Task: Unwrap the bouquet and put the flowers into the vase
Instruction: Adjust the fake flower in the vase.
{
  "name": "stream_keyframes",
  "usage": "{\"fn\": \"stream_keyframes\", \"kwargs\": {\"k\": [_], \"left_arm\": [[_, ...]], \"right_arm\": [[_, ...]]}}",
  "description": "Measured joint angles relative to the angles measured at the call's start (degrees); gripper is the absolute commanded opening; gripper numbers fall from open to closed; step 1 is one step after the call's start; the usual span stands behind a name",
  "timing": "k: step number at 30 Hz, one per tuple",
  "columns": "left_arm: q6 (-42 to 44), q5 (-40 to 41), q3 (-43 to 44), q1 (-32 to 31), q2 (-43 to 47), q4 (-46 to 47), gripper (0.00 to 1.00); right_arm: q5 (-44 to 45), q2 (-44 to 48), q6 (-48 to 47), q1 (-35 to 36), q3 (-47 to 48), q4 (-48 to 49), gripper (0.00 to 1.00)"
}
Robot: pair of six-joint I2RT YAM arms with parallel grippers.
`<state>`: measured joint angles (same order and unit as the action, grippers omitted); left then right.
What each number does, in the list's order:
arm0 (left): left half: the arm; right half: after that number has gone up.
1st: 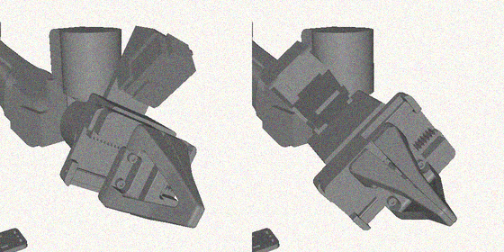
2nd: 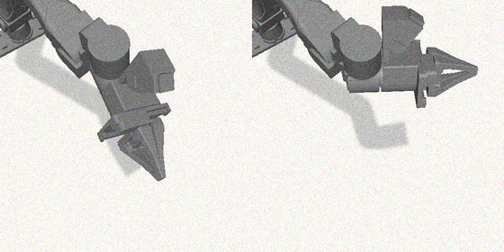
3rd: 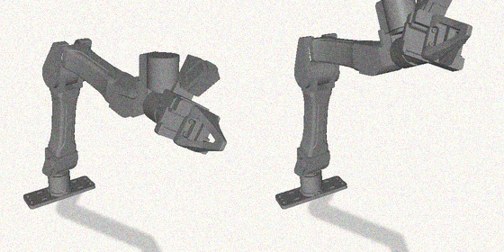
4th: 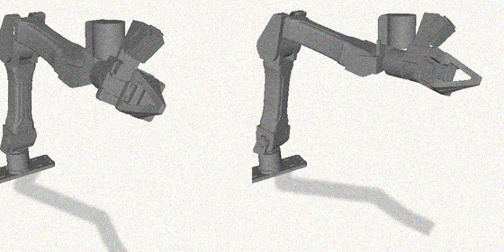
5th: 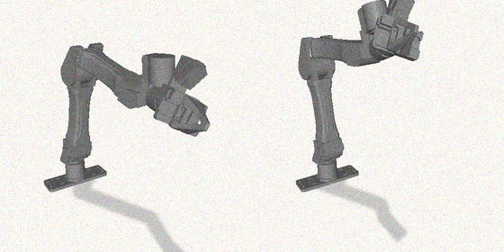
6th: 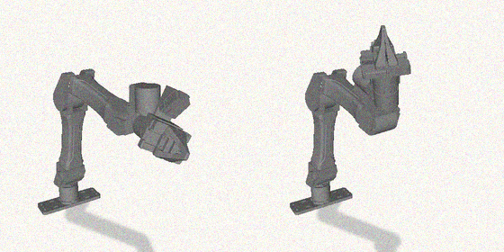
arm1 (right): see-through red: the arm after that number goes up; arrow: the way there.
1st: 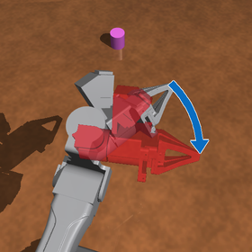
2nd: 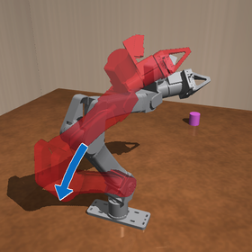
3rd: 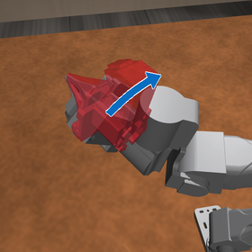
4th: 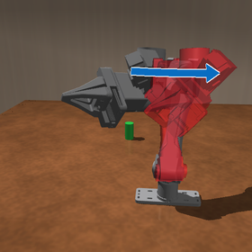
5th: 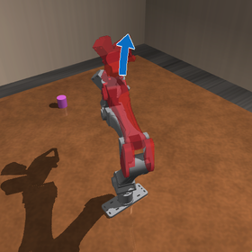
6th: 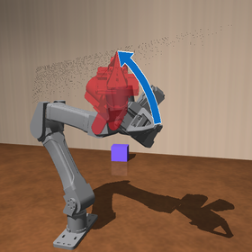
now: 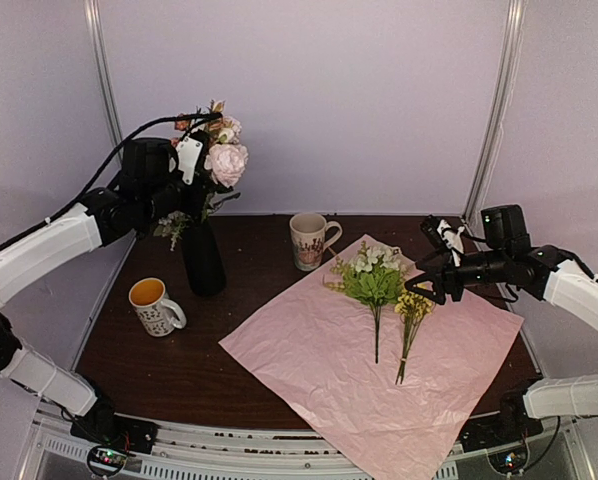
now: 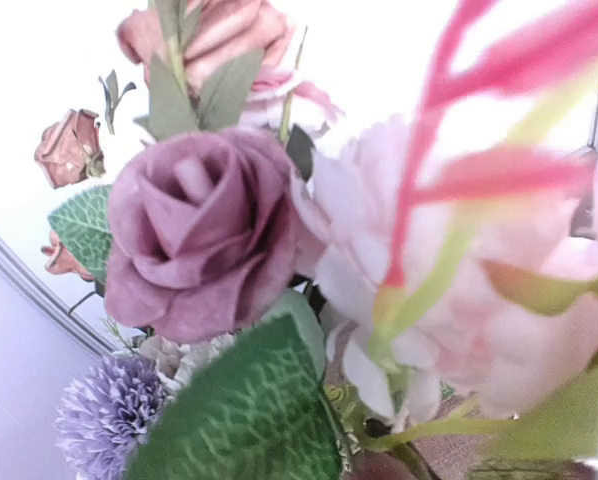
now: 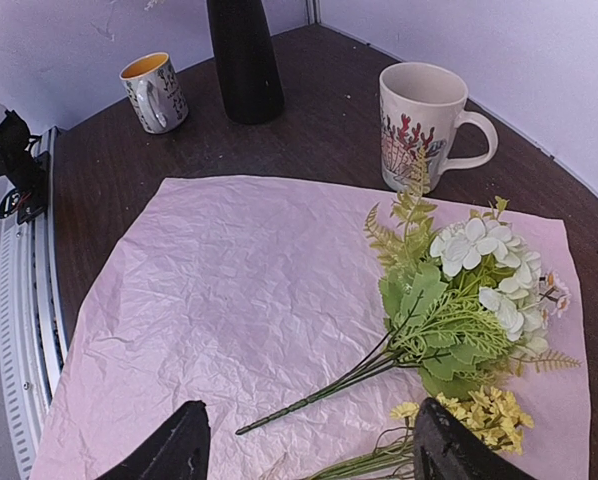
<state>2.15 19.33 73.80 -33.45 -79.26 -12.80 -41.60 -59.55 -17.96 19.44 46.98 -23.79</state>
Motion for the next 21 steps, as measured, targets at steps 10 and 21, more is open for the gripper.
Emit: {"fn": "stream_keyframes", "kwargs": {"k": [10, 21], "left_arm": [[1.18, 0.44, 3.61, -1.92, 5.66, -3.8, 0.41], [1.62, 0.13, 4.48, -2.03, 7.23, -7.52, 0.32]], "right_arm": [[0.0, -0.07, -0.11, 0.0, 0.0, -0.02, 0.7], [0.0, -0.57, -0.15, 0.0, 0.0, -0.04, 0.7]]}}
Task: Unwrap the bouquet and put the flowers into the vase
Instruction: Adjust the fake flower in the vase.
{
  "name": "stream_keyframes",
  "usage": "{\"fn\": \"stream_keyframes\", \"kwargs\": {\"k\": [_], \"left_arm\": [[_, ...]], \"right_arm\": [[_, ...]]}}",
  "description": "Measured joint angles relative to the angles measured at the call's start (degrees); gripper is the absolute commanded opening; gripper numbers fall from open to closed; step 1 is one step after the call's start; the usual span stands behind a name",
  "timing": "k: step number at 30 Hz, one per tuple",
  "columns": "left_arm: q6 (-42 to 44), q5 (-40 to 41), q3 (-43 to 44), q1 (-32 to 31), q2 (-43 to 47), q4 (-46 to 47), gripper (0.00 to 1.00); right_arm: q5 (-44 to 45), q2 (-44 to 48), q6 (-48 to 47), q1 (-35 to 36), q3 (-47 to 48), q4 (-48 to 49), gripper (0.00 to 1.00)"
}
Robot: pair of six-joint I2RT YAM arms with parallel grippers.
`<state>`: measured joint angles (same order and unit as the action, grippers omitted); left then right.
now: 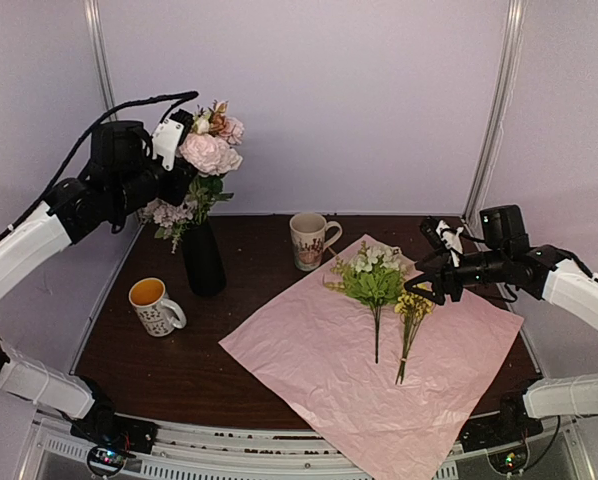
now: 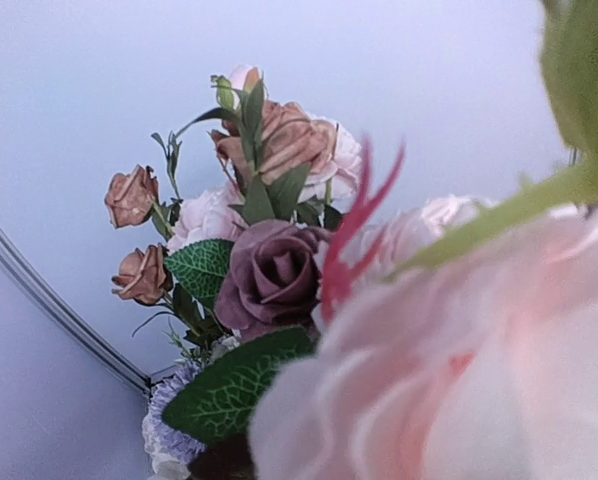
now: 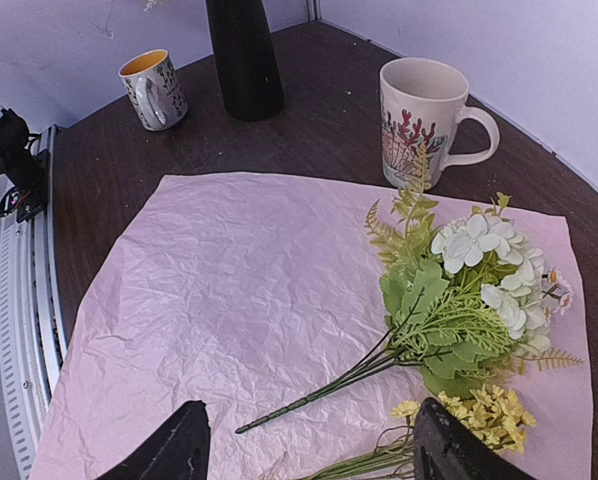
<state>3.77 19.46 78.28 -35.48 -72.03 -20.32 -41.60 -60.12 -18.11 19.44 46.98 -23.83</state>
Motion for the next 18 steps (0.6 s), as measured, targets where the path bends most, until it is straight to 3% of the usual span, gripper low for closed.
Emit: {"fn": "stream_keyframes", "kwargs": {"k": [8, 12, 18], "left_arm": [[1.05, 0.76, -0.39, 0.0, -6.08, -0.33, 0.25], [1.51, 1.25, -0.39, 0.0, -8.98, -1.11, 0.38], [2.01, 1.38, -0.44, 0.0, -7.32, -3.34, 0.46]], "right_arm": [[0.0, -0.11, 0.0, 0.0, 0.0, -0.02, 0.7], [0.0, -0.11, -0.07, 0.0, 0.0, -0.09, 0.7], [0.0, -0.09, -0.2, -0.17, 0.0, -0.42, 0.7]]}}
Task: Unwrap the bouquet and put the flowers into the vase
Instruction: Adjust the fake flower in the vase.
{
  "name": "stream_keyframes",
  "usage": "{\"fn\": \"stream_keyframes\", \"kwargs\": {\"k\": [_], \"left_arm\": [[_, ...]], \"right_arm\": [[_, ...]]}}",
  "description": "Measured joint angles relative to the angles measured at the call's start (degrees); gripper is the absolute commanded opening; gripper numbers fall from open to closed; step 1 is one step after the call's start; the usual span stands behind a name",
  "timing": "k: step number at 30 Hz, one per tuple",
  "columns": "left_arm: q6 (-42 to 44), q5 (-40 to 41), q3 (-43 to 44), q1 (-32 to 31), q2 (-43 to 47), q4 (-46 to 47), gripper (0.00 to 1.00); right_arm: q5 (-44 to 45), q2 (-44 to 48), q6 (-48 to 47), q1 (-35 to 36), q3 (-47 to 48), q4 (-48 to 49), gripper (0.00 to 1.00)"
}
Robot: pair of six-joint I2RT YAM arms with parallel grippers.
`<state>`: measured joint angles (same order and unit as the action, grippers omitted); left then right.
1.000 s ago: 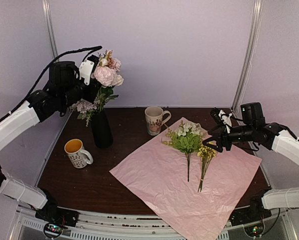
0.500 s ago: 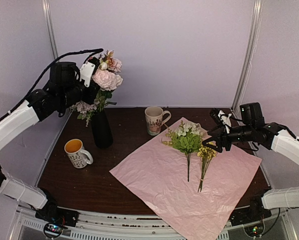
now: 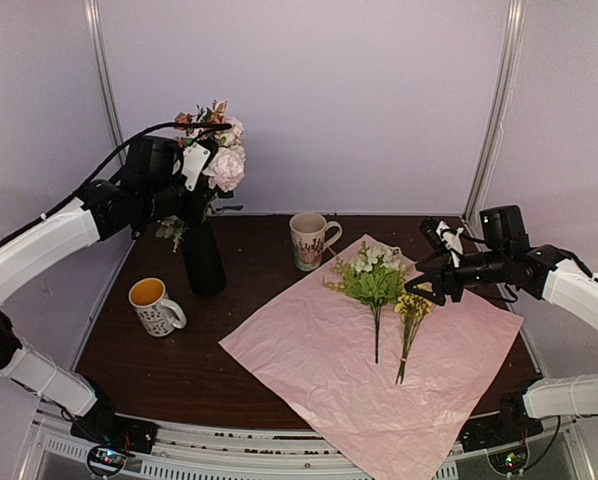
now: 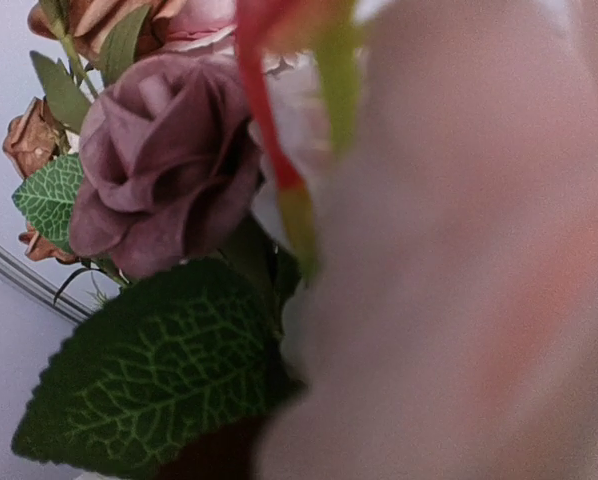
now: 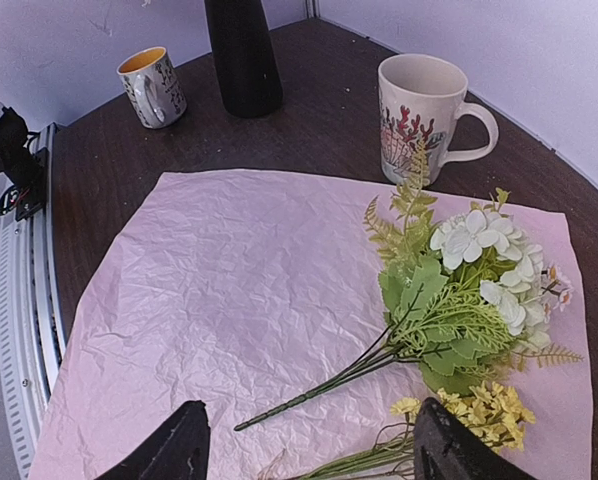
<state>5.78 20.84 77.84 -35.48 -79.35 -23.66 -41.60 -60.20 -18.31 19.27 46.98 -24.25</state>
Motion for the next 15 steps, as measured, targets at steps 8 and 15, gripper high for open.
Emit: {"fn": "stream_keyframes", "kwargs": {"k": [8, 15], "left_arm": [[0.68, -0.5, -4.66, 0.0, 6.21, -4.96, 0.5], [0.98, -3.41, -9.18, 0.0, 13.35, -4.96, 0.51]], "right_arm": [[-0.28, -0.07, -0.81, -0.04, 0.0, -0.42, 0.7], [-0.72, -0.94, -1.03, -0.04, 0.0, -0.9, 0.7]]}}
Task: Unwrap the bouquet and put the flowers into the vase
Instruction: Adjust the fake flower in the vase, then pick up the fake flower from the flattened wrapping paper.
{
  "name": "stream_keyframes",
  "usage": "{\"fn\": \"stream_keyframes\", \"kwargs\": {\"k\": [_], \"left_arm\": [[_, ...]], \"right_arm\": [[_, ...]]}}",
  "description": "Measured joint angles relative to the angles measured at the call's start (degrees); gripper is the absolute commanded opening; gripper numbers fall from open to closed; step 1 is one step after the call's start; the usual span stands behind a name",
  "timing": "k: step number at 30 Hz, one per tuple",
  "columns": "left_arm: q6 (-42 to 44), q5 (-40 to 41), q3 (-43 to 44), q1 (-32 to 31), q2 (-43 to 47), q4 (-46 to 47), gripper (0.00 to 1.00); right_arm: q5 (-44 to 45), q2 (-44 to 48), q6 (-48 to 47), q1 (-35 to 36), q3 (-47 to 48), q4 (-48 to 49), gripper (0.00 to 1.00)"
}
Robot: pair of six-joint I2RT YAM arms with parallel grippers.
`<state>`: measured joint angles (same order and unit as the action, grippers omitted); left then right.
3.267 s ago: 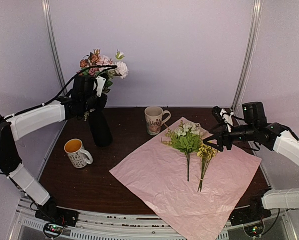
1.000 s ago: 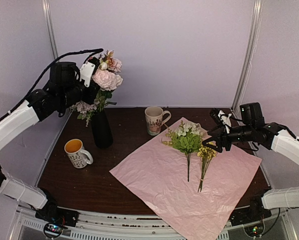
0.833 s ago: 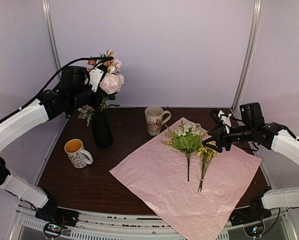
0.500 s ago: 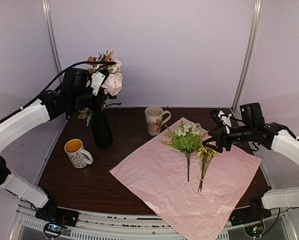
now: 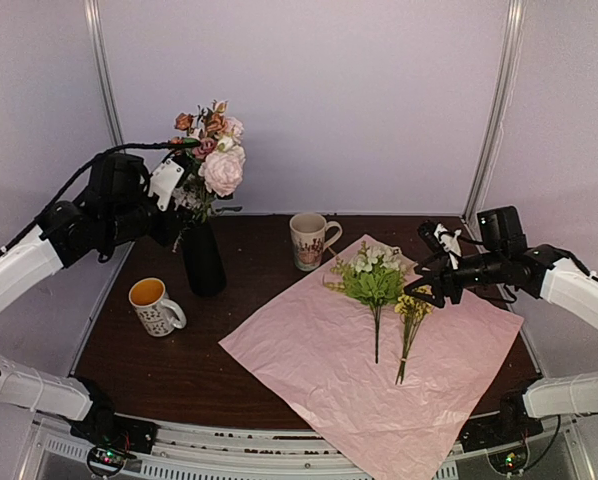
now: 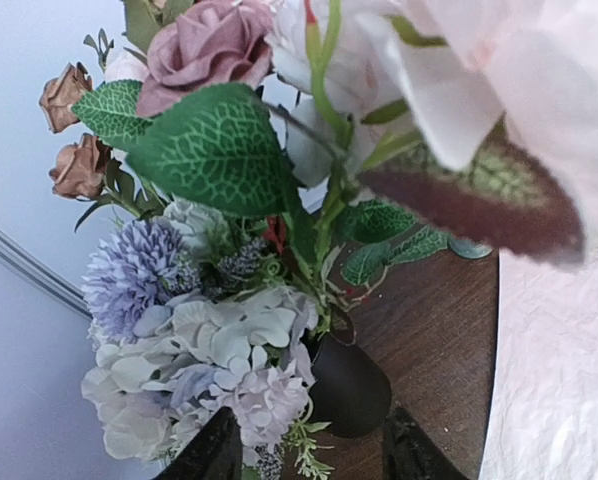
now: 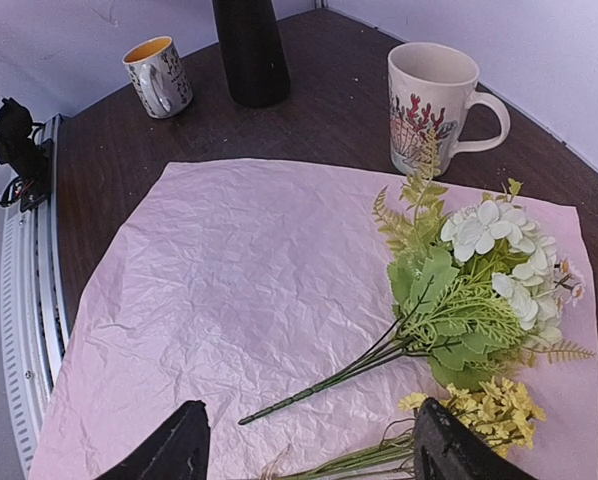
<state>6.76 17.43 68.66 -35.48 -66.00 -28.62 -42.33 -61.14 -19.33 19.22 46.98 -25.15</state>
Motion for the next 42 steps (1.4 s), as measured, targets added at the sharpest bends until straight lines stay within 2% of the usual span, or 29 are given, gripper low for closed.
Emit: {"fn": "stream_keyframes", "kwargs": {"k": [7, 11, 15, 19, 22, 30, 36, 39, 42], "left_arm": [[-0.46, -2.21, -0.81, -2.25, 4.9, 0.57, 0.46], [-0.44, -0.13, -2.29, -12.74, 8.37, 3.58, 0.44], [-0.68, 2.05, -0.76, -22.99, 4.92, 6.8, 0.44], [-1.51, 3.23, 0.72, -29.59, -3.54, 9.86, 0.42], [-4.26, 3.56, 1.4, -32.3, -10.71, 12.79, 0.42], [-21.73, 3.41, 5.57, -34.32, -31.67, 18.4, 0.41], [-32.22, -1.73, 15.54, -34.32, -45.9, 17.7, 0.41], [-34.86, -4.63, 22.69, -34.21, -51.82, 15.58, 0.36], [-37.13, -7.54, 28.74, -33.97, -56.5, 13.68, 0.26]], "right_arm": [[0.0, -0.02, 0.0, -0.02, 0.0, -0.2, 0.7], [0.04, -0.17, 0.2, -0.63, 0.0, -0.22, 0.7], [0.66, -1.09, 0.22, -1.81, 0.02, -0.31, 0.7], [1.7, -1.46, 0.52, -3.8, 0.02, -0.31, 0.69], [2.49, -1.46, 1.14, -5.92, 0.02, -0.2, 0.69], [4.39, -1.46, 1.57, -11.32, 0.0, 0.63, 0.69], [5.18, -1.46, 1.57, -12.87, 0.0, 1.05, 0.69], [5.16, -1.46, 1.57, -13.22, 0.0, 1.31, 0.69], [5.11, -1.57, 1.55, -13.31, 0.0, 1.44, 0.69]]}}
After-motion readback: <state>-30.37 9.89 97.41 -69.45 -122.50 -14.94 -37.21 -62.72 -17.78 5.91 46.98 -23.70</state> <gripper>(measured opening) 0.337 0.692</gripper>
